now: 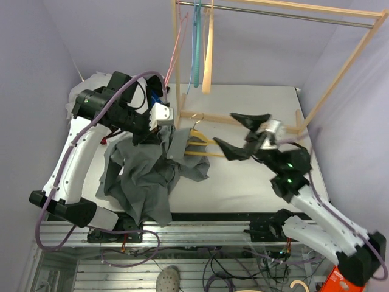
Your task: Place the shirt on the hanger
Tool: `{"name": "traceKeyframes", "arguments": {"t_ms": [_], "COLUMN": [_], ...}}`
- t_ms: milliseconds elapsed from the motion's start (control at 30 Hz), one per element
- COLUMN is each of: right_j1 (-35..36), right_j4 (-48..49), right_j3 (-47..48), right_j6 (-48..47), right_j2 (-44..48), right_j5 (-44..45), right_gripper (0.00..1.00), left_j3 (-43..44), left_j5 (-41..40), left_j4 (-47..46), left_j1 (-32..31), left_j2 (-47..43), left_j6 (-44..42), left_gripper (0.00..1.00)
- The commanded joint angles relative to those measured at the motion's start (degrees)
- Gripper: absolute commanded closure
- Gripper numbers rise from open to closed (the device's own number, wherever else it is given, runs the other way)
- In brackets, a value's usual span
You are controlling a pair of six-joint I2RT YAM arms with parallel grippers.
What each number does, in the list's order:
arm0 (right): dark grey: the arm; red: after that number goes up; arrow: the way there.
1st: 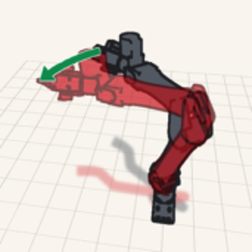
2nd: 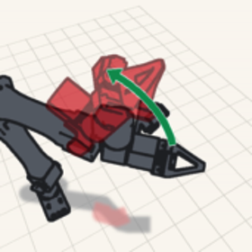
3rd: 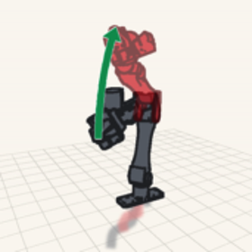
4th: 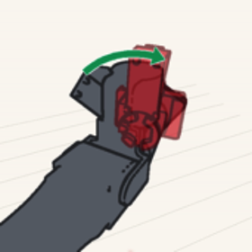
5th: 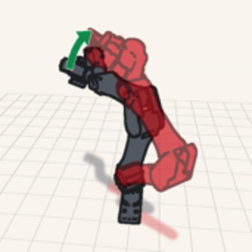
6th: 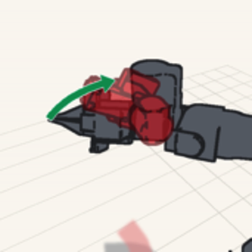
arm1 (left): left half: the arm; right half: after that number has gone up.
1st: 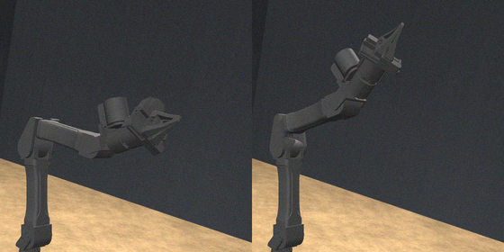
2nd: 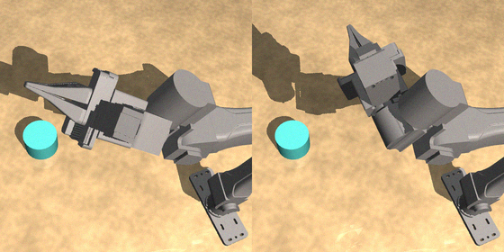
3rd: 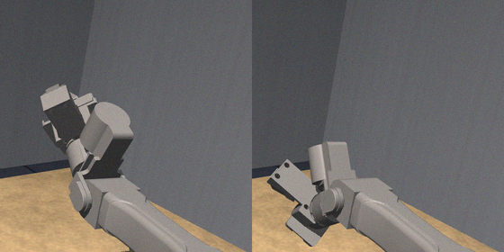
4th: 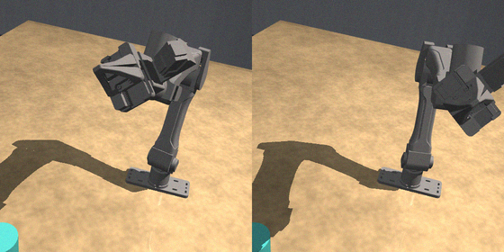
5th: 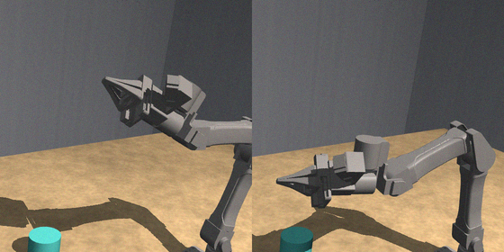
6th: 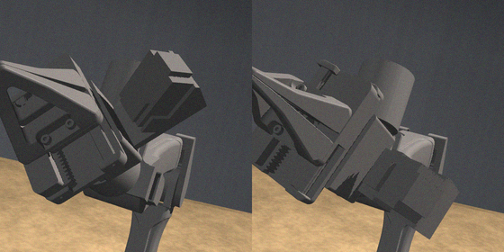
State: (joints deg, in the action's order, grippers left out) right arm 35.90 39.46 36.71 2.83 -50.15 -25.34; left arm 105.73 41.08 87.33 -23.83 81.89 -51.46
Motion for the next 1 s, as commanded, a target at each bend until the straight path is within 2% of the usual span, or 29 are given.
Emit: {"name": "traceKeyframes", "arguments": {"t_ms": [0, 133, 267, 333, 400, 467, 533, 633, 667, 700, 800, 900, 967], "right_j1": [-2.6, -2.9, -2.9, -2.9, -2.9, -2.9, -3.0, -3.6, -3.9, -4.6, -4.2, -3.4, -4.0], "right_j4": [-6.6, -14.5, -15.5, -11.7, -3.2, 10.0, 23.2, 47.8, 58.5, 64.0, 65.1, 65.1, 65.1], "right_j3": [-5.6, -12.1, -20.4, -25.2, -30.8, -35.2, -35.9, -34.1, -33.1, -31.1, -20.6, -14.3, -11.5], "right_j6": [6.6, 12.4, 22.3, 28.1, 34.5, 39.0, 40.3, 44.1, 47.3, 51.5, 53.9, 53.5, 55.2], "right_j2": [13.4, 26.3, 36.3, 37.6, 35.9, 29.9, 19.1, -5.8, -14.2, -21.2, -32.9, -36.3, -37.4], "right_j5": [15.4, 21.5, 18.5, 16.2, 14.9, 14.6, 12.8, 5.8, 4.5, 3.3, -2.8, -1.7, -0.2], "right_gripper": [0.00, 0.00, 0.00, 0.00, 0.00, 0.00, 0.00, 0.13, 0.15, 0.17, 0.29, 0.23, 0.23], "left_j3": [8.4, 18.1, 23.2, 22.6, 21.6, 21.1, 20.6, 21.3, 22.0, 22.8, 26.3, 26.9, 25.6], "left_j5": [-6.8, -14.9, -12.5, -11.1, -10.8, -10.9, -10.6, -10.4, -10.6, -10.9, -11.3, -11.8, -12.2], "left_j4": [-1.2, -1.2, -1.2, -1.2, -1.2, -1.2, -1.2, -1.2, -1.2, -1.2, -1.3, -1.3, -1.3], "left_j1": [-0.3, -0.2, -0.2, -0.2, -0.2, -0.2, -0.2, -0.3, -0.4, -0.7, -1.5, -1.6, -1.6], "left_j2": [0.3, 0.9, 0.1, -0.6, -1.3, -1.9, -3.0, -4.0, -4.3, -4.6, -5.3, -6.0, -6.6], "left_j6": [1.8, 2.7, 3.9, 3.6, 3.2, 2.9, 2.2, 2.1, 2.3, 2.4, 2.9, 3.4, 3.4], "left_gripper": [0.93, 0.93, 0.93, 0.93, 0.93, 0.93, 0.93, 0.93, 0.93, 0.93, 0.93, 0.93, 0.93]}}
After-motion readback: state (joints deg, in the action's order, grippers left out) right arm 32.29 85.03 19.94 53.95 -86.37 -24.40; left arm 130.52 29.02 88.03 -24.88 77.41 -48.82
